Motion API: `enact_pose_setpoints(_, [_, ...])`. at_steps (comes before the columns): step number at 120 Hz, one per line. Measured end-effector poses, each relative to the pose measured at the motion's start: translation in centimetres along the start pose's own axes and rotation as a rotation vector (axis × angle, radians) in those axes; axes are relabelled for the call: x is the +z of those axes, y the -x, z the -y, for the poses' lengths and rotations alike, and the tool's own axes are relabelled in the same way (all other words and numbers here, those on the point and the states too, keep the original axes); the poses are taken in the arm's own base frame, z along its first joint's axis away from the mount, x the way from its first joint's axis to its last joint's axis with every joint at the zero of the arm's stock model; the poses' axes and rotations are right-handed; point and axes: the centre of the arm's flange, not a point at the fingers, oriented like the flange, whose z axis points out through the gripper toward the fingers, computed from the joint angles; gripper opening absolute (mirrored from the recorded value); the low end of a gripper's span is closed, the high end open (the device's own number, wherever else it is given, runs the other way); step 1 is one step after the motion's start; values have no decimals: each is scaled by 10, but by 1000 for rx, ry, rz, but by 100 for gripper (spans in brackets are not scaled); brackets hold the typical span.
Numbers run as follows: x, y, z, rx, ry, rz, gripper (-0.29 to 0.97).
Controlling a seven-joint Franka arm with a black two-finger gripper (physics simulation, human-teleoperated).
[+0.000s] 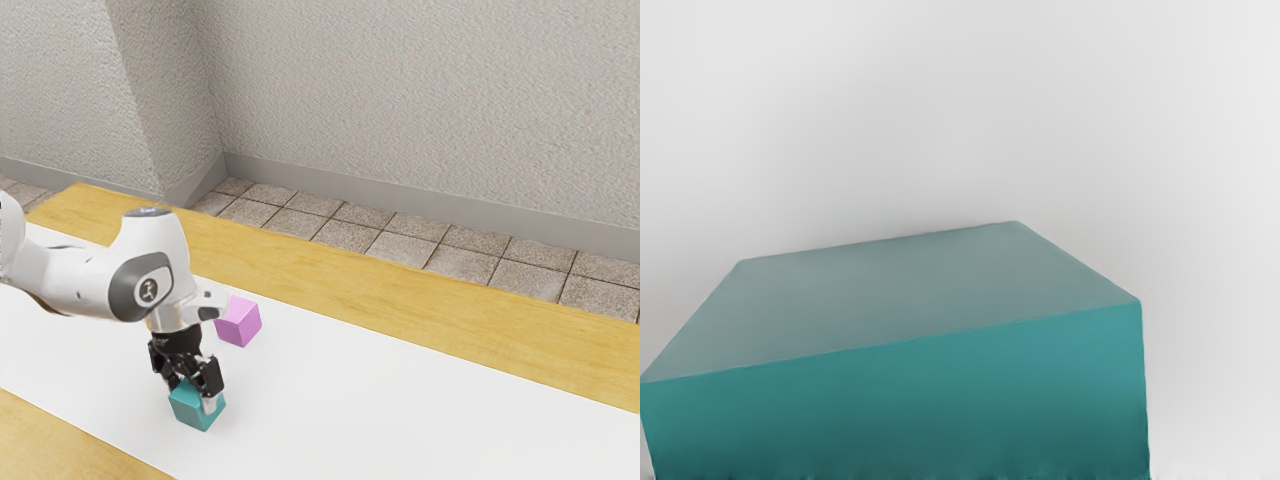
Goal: Pick up the blue block with one arm, and put the blue block on the pink block with one arm
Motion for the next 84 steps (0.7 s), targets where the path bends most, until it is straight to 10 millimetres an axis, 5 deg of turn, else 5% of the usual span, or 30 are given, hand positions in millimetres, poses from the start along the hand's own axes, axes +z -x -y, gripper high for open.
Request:
enact_pose_setpoints(54, [9,-11,-10,10,-4,-14,43])
enact_pose_setpoints(84, [-35,-30,-6,-27,-19,-120,33])
